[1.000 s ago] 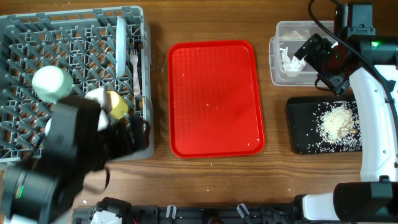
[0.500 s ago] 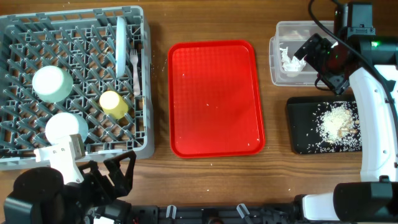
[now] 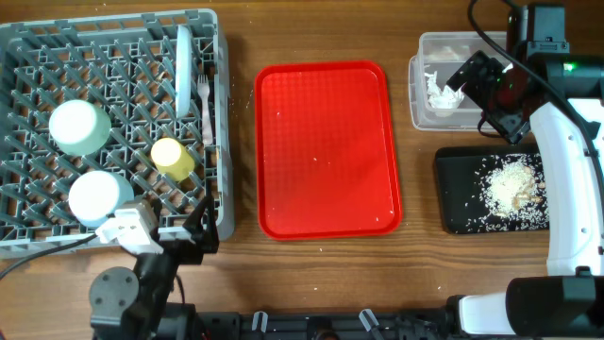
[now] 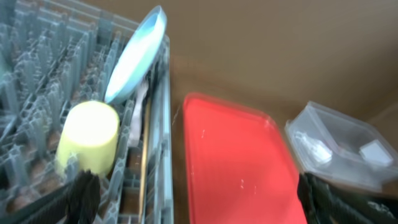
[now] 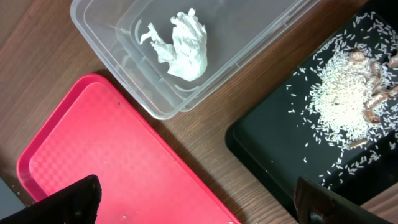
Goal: Sort waste into correct bins and load items into the dishwasher rack
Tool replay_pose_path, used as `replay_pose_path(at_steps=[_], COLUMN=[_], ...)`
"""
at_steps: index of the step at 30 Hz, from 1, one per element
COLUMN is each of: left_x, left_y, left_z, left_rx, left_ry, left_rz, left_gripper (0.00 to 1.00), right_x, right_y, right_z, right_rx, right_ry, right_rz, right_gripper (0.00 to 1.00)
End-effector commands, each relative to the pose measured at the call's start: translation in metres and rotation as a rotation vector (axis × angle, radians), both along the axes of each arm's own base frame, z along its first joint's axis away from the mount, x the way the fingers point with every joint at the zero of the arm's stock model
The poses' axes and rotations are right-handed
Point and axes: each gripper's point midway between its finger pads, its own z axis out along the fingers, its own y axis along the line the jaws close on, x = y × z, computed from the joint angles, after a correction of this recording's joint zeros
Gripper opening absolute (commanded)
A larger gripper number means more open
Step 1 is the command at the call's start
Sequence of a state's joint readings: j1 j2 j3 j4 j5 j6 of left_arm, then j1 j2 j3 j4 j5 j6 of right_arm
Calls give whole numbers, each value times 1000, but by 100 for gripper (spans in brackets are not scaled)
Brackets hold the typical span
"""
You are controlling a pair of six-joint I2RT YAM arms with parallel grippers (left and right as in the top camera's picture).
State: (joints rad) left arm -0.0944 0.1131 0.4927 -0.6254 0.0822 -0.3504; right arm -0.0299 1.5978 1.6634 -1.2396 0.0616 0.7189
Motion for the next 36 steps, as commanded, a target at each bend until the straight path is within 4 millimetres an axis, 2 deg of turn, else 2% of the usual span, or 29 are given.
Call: replay_pose_path(at_steps=[1,5,8,11,13,18,22,24,36], left_x=[16,31,35,39,41,46,47,46,46], left_y=[5,12,13,26,34,39,42,52,54], left_z=[-14,-33,-35,-46,-45,-31,-48,-75,-73], left_rx=[64,73,110,116,132,190,189,193,193], left_ry=[-96,-144,-205,-188,-215,-348,-289,-175,-182], left_rz=[13,40,40,94,126,151,159,209,219], left_gripper=[100,100,100,100,100,100,100,100,100], right_x=[0,0,0,0,0,0,0,0,0], right_y=[-4,-4,-4,-4,-4,-4,-4,-4,-4], right_z=[13,13,13,13,13,13,13,13,13], right_rx=[-14,-14,-14,-14,-13,-13,-14,-14,-13], right_ry=[-40,-40,-40,-40,-40,-40,-40,-40,-40], right_rz=[-24,-24,-24,-24,-24,-24,-23,-24,-24], right_gripper=[100,100,100,100,100,100,100,100,100])
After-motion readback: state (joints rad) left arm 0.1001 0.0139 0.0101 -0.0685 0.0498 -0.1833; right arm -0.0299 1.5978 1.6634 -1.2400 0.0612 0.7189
